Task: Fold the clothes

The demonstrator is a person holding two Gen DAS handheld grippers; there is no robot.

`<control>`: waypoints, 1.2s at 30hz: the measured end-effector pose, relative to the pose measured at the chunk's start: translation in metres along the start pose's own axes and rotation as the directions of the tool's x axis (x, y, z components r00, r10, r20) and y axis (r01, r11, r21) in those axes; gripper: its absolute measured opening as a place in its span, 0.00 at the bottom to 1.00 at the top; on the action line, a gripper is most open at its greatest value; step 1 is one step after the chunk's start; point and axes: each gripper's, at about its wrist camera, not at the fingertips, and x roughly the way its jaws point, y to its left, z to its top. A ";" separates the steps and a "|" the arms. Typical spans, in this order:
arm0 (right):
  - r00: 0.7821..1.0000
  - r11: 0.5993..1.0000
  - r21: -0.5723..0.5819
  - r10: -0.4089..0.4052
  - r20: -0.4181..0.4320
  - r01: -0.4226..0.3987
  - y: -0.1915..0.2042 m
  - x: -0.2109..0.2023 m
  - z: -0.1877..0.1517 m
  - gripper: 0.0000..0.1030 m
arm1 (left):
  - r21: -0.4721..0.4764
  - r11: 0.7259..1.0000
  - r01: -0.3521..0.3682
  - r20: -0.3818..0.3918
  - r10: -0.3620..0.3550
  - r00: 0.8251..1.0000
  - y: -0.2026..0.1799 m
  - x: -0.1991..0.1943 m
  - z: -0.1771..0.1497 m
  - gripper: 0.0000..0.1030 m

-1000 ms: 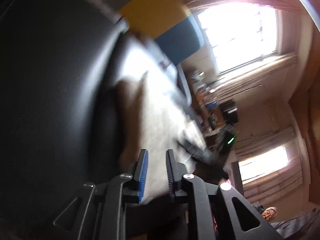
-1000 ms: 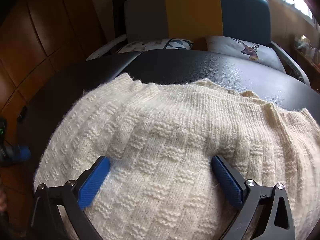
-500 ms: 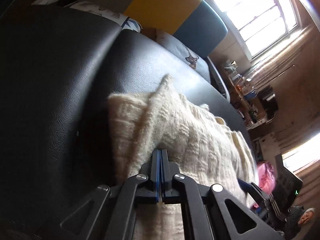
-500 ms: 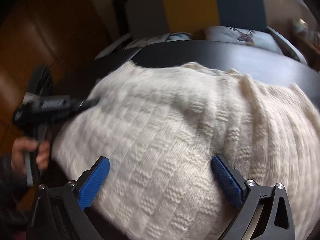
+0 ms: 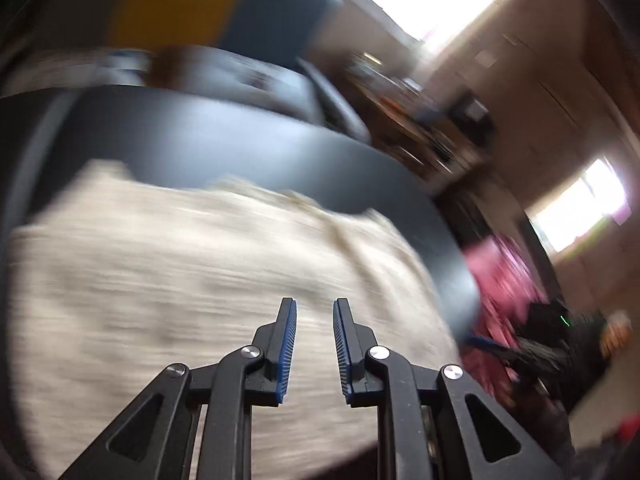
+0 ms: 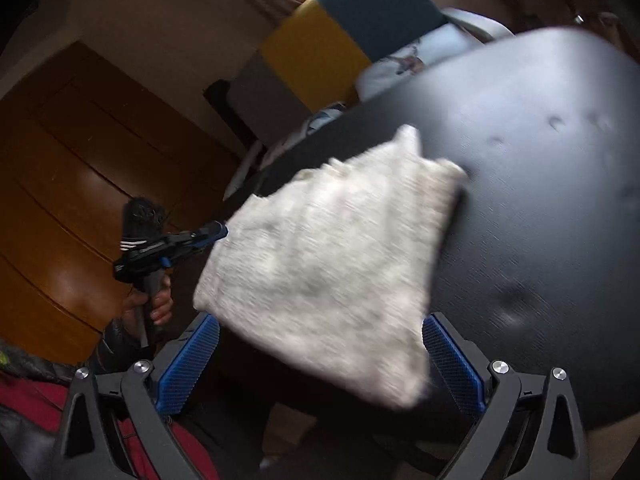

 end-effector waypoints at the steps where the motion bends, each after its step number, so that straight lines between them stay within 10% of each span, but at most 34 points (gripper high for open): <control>1: 1.000 1.000 0.005 0.021 0.003 -0.021 -0.006 0.001 -0.001 1.00 | 0.039 0.999 0.029 -0.039 -0.028 0.999 -0.017 0.018 -0.001 0.17; 11: 0.967 0.968 0.040 0.250 -0.055 -0.248 -0.031 0.044 0.013 1.00 | 0.198 0.978 0.066 -0.186 -0.029 0.982 -0.083 0.070 -0.013 0.18; 16: 0.877 0.896 0.085 0.444 -0.181 -0.436 -0.025 0.060 0.024 1.00 | 0.246 0.969 0.010 -0.200 0.041 0.979 -0.083 0.096 -0.007 0.18; 22: 0.793 0.928 -0.006 0.315 -0.521 -0.373 -0.003 0.092 0.010 0.86 | 0.204 0.979 -0.023 -0.250 0.075 0.965 -0.067 0.129 -0.007 0.18; 28: 0.858 0.974 -0.051 0.169 -0.485 -0.221 0.000 0.079 0.014 0.82 | 0.186 0.983 0.002 -0.208 0.037 0.977 -0.070 0.104 -0.001 0.18; 33: 0.978 0.993 -0.118 -0.043 -0.204 0.019 0.003 0.056 0.045 0.82 | 0.156 0.988 -0.005 -0.124 0.025 0.992 -0.054 0.073 -0.001 0.20; 36: 0.977 0.966 -0.180 -0.200 -0.069 0.185 0.010 0.071 0.062 0.81 | 0.116 0.993 -0.032 -0.104 0.045 0.994 -0.038 0.064 -0.004 0.20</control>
